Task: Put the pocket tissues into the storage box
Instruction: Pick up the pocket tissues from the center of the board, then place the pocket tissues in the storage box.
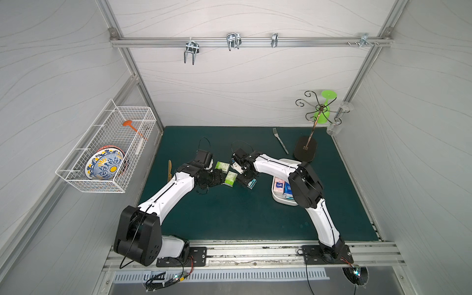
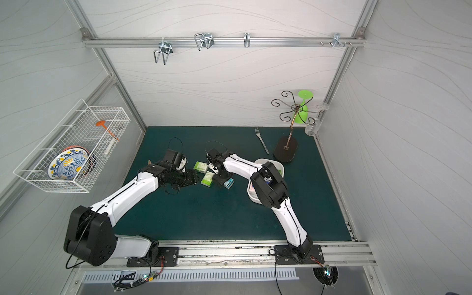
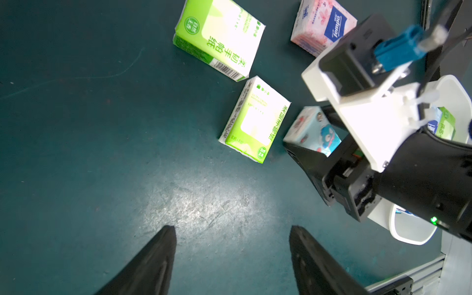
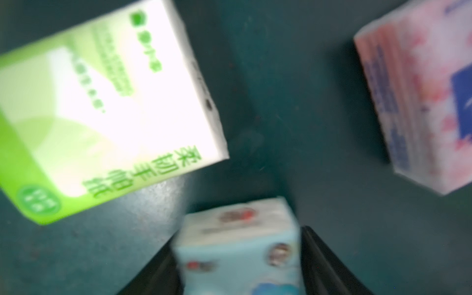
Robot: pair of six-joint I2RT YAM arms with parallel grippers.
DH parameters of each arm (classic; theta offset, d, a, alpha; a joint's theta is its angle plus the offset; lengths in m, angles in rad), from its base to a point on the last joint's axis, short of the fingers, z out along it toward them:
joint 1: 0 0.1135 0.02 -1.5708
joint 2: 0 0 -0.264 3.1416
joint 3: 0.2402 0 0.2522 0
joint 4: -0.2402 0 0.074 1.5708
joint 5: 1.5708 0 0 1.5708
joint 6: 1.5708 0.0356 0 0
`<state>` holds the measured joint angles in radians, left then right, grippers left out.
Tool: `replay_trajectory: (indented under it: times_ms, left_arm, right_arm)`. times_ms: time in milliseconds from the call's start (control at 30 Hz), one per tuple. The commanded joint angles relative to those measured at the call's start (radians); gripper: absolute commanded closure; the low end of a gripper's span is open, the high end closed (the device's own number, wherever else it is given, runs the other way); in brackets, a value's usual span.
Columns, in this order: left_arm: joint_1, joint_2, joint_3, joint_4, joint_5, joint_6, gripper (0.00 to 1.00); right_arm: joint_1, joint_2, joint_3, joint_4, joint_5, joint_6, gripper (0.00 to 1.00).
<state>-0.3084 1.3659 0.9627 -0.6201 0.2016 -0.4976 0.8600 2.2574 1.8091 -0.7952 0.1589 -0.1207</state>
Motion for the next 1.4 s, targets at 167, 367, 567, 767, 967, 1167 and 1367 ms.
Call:
replay_trajectory:
  times_ms: [167, 367, 567, 767, 967, 1167, 1367]
  left_arm:
    - [0.006, 0.014, -0.004, 0.026, -0.001, 0.002, 0.25]
    - [0.005, 0.029, -0.007, 0.029, 0.008, 0.002, 0.25]
    - [0.005, 0.054, -0.009, 0.027, 0.019, 0.004, 0.26]
    - [0.005, 0.075, -0.013, 0.024, 0.022, 0.000, 0.26]
    - [-0.005, 0.095, -0.017, 0.015, 0.030, -0.004, 0.27]
    - [-0.044, 0.104, 0.004, -0.012, 0.032, -0.012, 0.27]
    - [-0.094, 0.096, 0.040, -0.061, 0.032, -0.010, 0.27]
  right_arm:
    - [0.011, -0.066, 0.004, -0.045, 0.006, 0.069, 0.58]
    - [-0.025, -0.182, 0.028, -0.109, -0.089, 0.279, 0.60]
    - [-0.110, -0.341, -0.082, -0.088, -0.245, 0.421, 0.62]
    - [-0.293, -0.550, -0.287, -0.036, -0.394, 0.546, 0.62]
    - [-0.503, -0.788, -0.552, 0.047, -0.502, 0.626, 0.62]
    - [-0.611, -0.920, -0.670, -0.008, -0.488, 0.595, 0.62]
    - [-0.629, -0.977, -0.770, 0.001, -0.438, 0.615, 0.61]
